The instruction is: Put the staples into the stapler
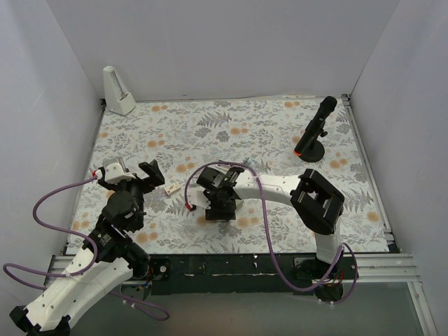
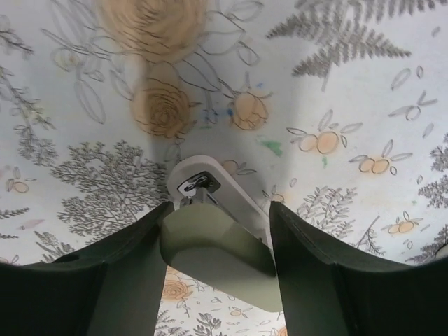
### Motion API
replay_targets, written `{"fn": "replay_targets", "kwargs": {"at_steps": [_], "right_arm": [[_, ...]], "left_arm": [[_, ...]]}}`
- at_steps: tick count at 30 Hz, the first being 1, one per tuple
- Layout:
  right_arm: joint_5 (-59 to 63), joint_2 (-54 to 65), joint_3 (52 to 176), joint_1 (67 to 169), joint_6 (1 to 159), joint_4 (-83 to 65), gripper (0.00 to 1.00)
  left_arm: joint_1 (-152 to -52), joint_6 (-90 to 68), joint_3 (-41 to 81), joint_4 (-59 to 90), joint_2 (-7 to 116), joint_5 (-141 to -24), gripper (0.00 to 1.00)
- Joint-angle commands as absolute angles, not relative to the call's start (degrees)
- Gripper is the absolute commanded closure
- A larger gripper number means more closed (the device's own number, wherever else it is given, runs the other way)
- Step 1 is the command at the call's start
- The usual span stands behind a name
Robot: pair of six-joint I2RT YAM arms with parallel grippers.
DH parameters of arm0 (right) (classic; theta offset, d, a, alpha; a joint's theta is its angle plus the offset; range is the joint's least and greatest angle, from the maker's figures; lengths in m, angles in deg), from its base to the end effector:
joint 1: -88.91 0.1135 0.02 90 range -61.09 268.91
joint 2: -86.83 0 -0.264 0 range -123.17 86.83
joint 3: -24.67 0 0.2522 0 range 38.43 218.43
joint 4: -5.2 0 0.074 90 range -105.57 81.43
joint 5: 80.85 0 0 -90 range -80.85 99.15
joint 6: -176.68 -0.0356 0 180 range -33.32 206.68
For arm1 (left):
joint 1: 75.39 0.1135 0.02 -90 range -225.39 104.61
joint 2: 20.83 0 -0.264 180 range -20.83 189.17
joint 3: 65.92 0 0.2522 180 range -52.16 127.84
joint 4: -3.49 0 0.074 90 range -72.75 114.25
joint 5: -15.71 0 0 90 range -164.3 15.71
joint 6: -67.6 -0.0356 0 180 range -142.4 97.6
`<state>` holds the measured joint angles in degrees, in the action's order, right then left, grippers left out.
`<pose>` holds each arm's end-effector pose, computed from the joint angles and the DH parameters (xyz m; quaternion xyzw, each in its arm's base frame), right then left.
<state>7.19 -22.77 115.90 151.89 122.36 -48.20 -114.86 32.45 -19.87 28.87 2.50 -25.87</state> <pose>0.1725 0.3410 0.1786 -0.7506 0.6413 0.0538 0.1499 0.1001 -0.0479 0.3109 -0.3689 0.6159 -0.2601 0.6457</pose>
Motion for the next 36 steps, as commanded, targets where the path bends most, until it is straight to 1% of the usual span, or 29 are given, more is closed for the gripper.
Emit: {"fn": "replay_targets", "kwargs": {"at_steps": [1,2,4,5,8,10,11,13,17,19,20,25,26,28,29,32,36], "right_arm": [[7.21,-22.07,115.87,148.77,119.11,-46.28,0.40],[7.48,-21.72,115.25,147.72,117.98,-45.75,0.47],[8.09,-20.58,114.02,146.75,116.74,-45.04,0.53],[8.18,-20.14,112.62,145.87,115.52,-44.69,0.59],[8.97,-17.77,108.41,143.59,112.18,-43.02,0.64],[11.69,-15.84,106.29,141.83,110.07,-42.06,0.67],[11.96,-15.22,105.06,139.64,108.84,-41.97,0.69],[12.66,-13.46,102.42,137.09,104.97,-42.31,0.69],[13.81,-11.43,98.82,127.70,97.50,-42.75,0.70],[14.60,-10.47,96.80,124.70,93.47,-42.67,0.69],[14.68,-10.12,96.09,121.81,92.31,-42.58,0.68],[17.76,-7.39,94.07,115.02,88.18,-40.91,0.65],[17.59,-7.13,94.06,113.45,88.08,-40.82,0.60],[17.50,-6.43,94.41,113.17,88.61,-40.29,0.57],[17.41,-6.07,94.85,113.17,89.22,-40.47,0.50],[12.59,-4.49,94.94,113.34,90.54,-39.07,0.39],[7.68,-1.68,95.38,113.87,93.08,-35.91,0.31]], "left_arm": [[-114.42,32.00,-20.26,29.12,2.55,-26.31,0.02],[-114.42,31.91,-20.26,28.86,2.72,-26.57,0.02],[-114.42,31.91,-20.26,28.77,2.90,-26.83,0.02],[-114.42,31.91,-20.26,28.77,3.08,-26.83,0.02],[-114.42,31.91,-20.26,28.77,3.43,-27.10,0.02],[-114.33,31.91,-20.17,28.77,3.43,-27.27,0.02],[-114.33,31.83,-20.26,28.77,3.34,-27.36,0.02],[-114.33,31.91,-20.35,28.68,3.25,-27.62,0.02],[-114.33,31.91,-20.35,28.50,3.17,-28.06,0.02],[-114.33,31.83,-20.43,28.41,3.17,-28.41,0.02],[-114.33,31.91,-20.43,28.41,3.17,-28.50,0.02],[-114.33,32.00,-20.44,28.41,2.55,-28.68,0.02],[-114.33,31.91,-20.52,28.50,2.46,-28.68,0.02],[-114.33,31.91,-20.44,28.59,2.29,-28.59,0.02],[-114.33,32.00,-20.44,28.76,2.20,-28.68,0.02],[-114.24,32.00,-20.52,28.68,1.94,-28.59,0.02],[-114.24,32.09,-20.44,28.68,2.20,-28.59,0.02]]}}
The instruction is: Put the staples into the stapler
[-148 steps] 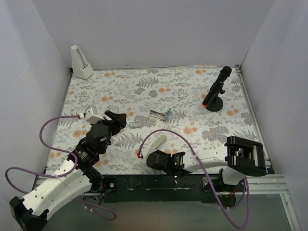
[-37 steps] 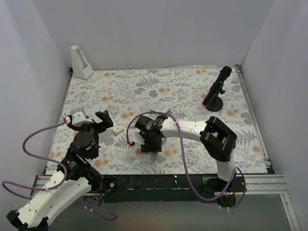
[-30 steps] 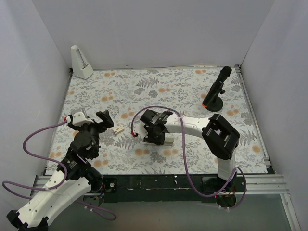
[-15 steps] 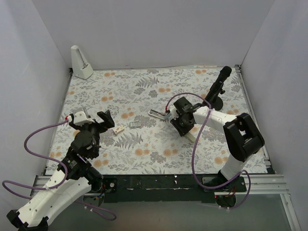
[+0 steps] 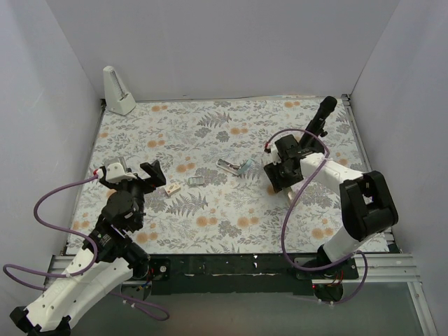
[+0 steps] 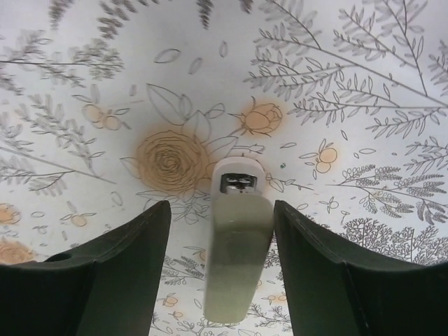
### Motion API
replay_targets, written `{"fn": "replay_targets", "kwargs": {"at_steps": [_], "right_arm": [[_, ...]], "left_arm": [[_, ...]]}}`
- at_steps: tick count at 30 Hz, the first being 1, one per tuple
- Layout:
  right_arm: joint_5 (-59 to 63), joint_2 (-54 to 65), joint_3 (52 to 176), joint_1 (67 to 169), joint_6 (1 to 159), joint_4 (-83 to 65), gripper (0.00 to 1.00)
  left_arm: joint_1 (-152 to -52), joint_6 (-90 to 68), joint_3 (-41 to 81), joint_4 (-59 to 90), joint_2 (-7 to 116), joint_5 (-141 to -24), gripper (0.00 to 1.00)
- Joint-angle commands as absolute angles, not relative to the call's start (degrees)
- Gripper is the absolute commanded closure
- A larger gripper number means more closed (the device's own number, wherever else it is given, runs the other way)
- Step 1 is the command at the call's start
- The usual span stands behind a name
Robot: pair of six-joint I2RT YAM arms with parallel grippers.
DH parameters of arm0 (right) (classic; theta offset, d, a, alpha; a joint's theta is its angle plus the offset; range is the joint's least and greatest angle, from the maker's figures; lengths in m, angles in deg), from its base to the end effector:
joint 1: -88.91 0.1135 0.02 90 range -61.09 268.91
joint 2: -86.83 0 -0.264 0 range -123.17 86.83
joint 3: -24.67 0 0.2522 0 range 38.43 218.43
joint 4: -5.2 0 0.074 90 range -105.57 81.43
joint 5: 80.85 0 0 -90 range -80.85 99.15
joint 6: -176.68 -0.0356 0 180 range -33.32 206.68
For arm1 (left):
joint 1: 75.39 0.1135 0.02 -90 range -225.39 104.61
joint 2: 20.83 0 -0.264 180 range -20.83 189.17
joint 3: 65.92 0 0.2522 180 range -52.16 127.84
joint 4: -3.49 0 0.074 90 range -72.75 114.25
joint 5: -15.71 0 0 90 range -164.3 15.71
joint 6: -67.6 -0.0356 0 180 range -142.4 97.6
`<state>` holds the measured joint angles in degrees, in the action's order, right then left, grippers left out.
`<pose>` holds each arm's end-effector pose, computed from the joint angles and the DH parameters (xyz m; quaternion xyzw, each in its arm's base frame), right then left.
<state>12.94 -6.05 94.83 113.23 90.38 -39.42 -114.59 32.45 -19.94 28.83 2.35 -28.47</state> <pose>0.2817 0.1247 0.1787 -0.2309 0.9524 0.0032 0.1990 0.1002 -0.0488 0.3108 -0.3572 0.6228 -0.2741 0.6399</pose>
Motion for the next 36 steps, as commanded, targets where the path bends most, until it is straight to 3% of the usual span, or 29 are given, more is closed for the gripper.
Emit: {"fn": "replay_targets", "kwargs": {"at_steps": [1,9,22,31,36], "right_arm": [[6.35,0.15,95.38,113.96,93.53,-34.77,0.30],[-6.49,5.80,94.77,114.31,97.05,-20.54,0.22],[-9.75,-2.28,98.28,117.30,97.66,-11.03,0.21],[-10.98,-7.38,101.53,118.00,97.40,-9.62,0.32],[-11.59,-9.06,103.29,118.35,98.01,-11.90,0.51]], "left_arm": [[-114.24,32.00,-20.44,28.68,2.29,-28.59,0.02],[-114.24,32.18,-20.44,28.94,2.29,-28.33,0.02],[-114.24,32.44,-20.44,29.21,2.37,-28.24,0.02],[-114.15,32.27,-20.35,29.21,2.73,-28.42,0.02],[-114.15,32.18,-20.43,29.21,2.99,-28.68,0.02]]}}
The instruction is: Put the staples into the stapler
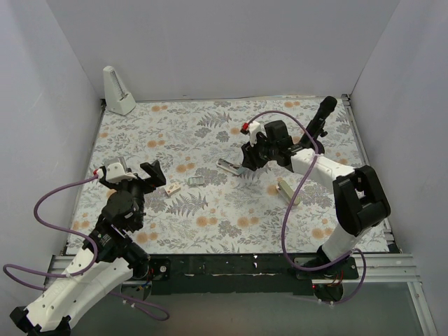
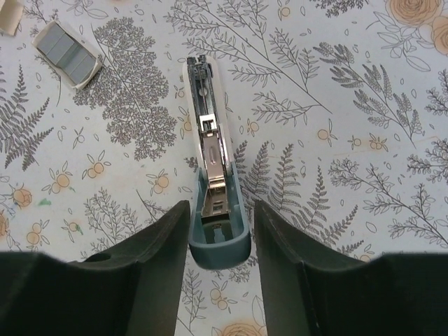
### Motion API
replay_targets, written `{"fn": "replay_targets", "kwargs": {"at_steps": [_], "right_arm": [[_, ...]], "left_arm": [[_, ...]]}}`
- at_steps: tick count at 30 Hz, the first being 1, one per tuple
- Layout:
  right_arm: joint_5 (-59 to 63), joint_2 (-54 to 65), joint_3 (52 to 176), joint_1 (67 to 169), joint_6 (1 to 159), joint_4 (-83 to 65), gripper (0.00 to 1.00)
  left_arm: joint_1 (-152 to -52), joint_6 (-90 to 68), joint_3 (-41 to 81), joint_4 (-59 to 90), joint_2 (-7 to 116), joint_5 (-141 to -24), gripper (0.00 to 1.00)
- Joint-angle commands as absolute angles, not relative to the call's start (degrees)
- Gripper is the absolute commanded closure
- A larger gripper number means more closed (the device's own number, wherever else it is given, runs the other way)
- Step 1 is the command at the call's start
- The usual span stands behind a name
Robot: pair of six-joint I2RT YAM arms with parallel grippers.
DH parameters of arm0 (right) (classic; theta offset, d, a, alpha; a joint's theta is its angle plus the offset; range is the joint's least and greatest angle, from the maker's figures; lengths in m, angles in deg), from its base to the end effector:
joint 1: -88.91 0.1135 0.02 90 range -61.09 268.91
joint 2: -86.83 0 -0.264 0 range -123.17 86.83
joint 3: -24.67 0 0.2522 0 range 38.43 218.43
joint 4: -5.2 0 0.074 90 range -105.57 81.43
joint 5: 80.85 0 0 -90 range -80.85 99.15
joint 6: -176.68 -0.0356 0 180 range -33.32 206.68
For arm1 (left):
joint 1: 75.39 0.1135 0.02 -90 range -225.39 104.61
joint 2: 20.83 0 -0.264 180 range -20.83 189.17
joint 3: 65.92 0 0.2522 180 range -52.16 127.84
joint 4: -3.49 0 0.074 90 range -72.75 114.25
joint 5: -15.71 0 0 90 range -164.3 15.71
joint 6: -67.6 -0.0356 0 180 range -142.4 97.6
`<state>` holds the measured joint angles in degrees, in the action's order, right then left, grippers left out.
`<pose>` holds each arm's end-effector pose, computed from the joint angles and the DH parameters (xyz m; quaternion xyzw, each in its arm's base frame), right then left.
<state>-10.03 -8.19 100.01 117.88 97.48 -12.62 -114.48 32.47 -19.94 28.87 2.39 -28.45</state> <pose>0.3145 0.1875 0.2260 -0.3701 0.8065 0.2164 0.4070 0.1004 -0.0487 0.3106 -0.3579 0.6228 -0.2730 0.6399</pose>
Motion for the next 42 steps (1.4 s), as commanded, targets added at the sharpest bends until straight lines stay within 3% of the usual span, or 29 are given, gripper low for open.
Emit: {"fn": "replay_targets", "kwargs": {"at_steps": [1,8,14,24,31,42], "right_arm": [[-11.68,-8.80,103.38,118.61,98.19,-12.25,0.55],[-10.80,-5.20,101.45,120.37,101.26,-16.73,0.82],[-11.42,0.78,97.06,123.88,106.18,-21.75,0.90],[-13.53,8.34,91.34,128.11,116.37,-32.28,0.90],[-14.93,6.50,91.95,128.11,124.29,-37.38,0.88],[-19.06,11.41,88.88,128.11,134.14,-34.94,0.86]], "left_arm": [[-114.15,32.26,-20.35,29.21,3.08,-28.68,0.02],[-114.06,32.27,-20.26,28.94,4.39,-29.82,0.02],[-113.80,32.62,-20.08,29.03,6.59,-32.02,0.02],[-113.80,34.46,-18.50,30.52,13.53,-36.58,0.02],[-113.80,36.13,-17.71,30.96,17.91,-41.77,0.02],[-113.80,37.19,-16.39,32.63,22.33,-42.66,0.02]]}}
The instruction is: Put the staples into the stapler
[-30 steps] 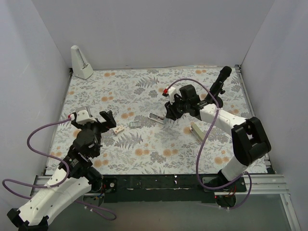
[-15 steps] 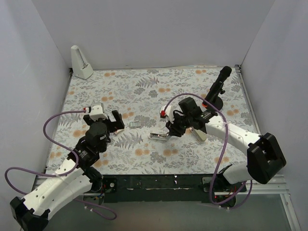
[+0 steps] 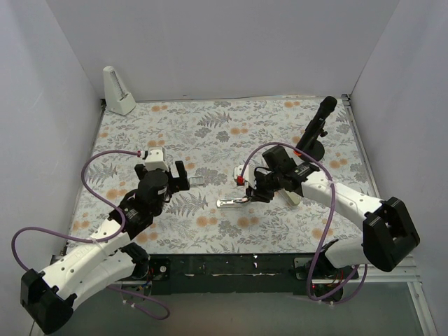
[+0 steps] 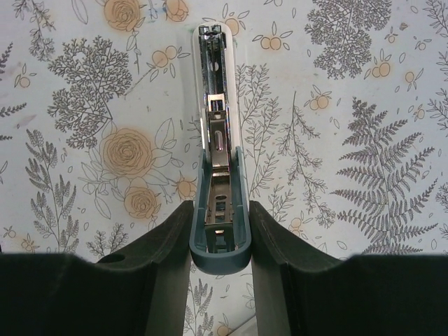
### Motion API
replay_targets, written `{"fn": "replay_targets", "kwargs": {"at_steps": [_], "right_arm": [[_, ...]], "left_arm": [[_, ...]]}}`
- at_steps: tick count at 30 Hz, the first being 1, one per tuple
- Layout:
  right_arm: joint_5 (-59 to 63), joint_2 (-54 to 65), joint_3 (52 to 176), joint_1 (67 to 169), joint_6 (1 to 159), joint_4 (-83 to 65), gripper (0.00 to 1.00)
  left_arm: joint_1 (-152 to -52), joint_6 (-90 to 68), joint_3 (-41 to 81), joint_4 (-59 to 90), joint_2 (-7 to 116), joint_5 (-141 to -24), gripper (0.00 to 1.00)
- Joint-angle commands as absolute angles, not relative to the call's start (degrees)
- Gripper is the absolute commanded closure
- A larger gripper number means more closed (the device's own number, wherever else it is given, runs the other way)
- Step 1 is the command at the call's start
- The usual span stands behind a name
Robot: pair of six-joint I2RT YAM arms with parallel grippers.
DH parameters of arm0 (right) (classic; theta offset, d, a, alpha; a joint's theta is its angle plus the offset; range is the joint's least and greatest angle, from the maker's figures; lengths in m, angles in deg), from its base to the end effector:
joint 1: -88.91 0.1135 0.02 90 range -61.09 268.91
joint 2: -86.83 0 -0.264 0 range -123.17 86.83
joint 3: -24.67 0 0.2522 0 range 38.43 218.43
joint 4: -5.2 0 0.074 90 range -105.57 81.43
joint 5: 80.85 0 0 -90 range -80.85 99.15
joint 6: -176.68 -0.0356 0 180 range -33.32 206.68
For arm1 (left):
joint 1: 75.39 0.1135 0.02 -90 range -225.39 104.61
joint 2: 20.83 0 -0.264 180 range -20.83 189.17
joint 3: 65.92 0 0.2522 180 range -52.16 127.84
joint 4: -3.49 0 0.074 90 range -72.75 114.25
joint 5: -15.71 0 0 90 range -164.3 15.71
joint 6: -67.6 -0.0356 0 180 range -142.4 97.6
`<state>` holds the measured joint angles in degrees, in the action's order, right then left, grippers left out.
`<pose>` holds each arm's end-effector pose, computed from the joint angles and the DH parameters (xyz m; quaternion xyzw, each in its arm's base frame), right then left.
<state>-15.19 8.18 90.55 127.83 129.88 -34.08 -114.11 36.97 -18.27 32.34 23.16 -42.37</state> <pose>0.2082 0.1870 0.2327 -0.6589 0.6520 0.1873 0.3251 0.1491 -0.0954 0.2686 -0.2905 0.7722 -0.2370 0.5130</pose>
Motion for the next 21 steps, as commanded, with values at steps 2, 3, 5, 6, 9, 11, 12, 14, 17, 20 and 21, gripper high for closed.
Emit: {"fn": "replay_targets", "kwargs": {"at_steps": [2,3,5,6,9,11,12,14,17,20,21], "right_arm": [[-18.80,11.68,89.14,128.11,134.57,-35.28,0.86],[-18.63,11.25,89.40,128.02,134.66,-35.55,0.85],[-18.45,10.55,90.98,128.02,135.02,-36.34,0.84],[-18.80,9.15,91.68,128.11,135.89,-37.73,0.82],[-19.42,6.16,94.06,128.11,137.47,-40.20,0.78],[-18.89,5.01,94.41,128.11,137.65,-40.29,0.74],[-17.84,4.05,94.59,128.11,137.65,-40.56,0.72],[-16.78,3.60,94.77,128.11,137.65,-41.00,0.67],[-16.34,3.95,95.38,128.11,137.39,-41.17,0.63],[-16.86,5.09,96.61,128.11,137.30,-41.00,0.57],[-17.22,5.44,97.05,128.11,137.21,-41.17,0.53]], "left_arm": [[-113.80,37.19,-16.48,32.72,22.15,-42.83,0.02],[-113.80,37.19,-16.57,32.72,22.15,-42.92,0.02],[-113.80,37.27,-16.48,32.63,22.32,-43.27,0.02],[-113.80,37.27,-16.48,32.72,22.59,-43.44,0.02],[-113.80,37.28,-16.31,32.81,23.03,-43.97,0.02],[-113.71,37.45,-16.30,32.98,23.20,-44.15,0.02],[-113.80,37.45,-16.39,33.07,23.20,-44.15,0.02],[-113.80,37.45,-16.30,33.25,23.03,-43.97,0.02],[-113.80,37.45,-16.48,33.07,23.03,-43.97,0.02],[-113.80,37.28,-16.30,32.90,23.55,-44.32,0.02],[-113.80,37.27,-16.22,32.90,23.73,-44.41,0.02]]}}
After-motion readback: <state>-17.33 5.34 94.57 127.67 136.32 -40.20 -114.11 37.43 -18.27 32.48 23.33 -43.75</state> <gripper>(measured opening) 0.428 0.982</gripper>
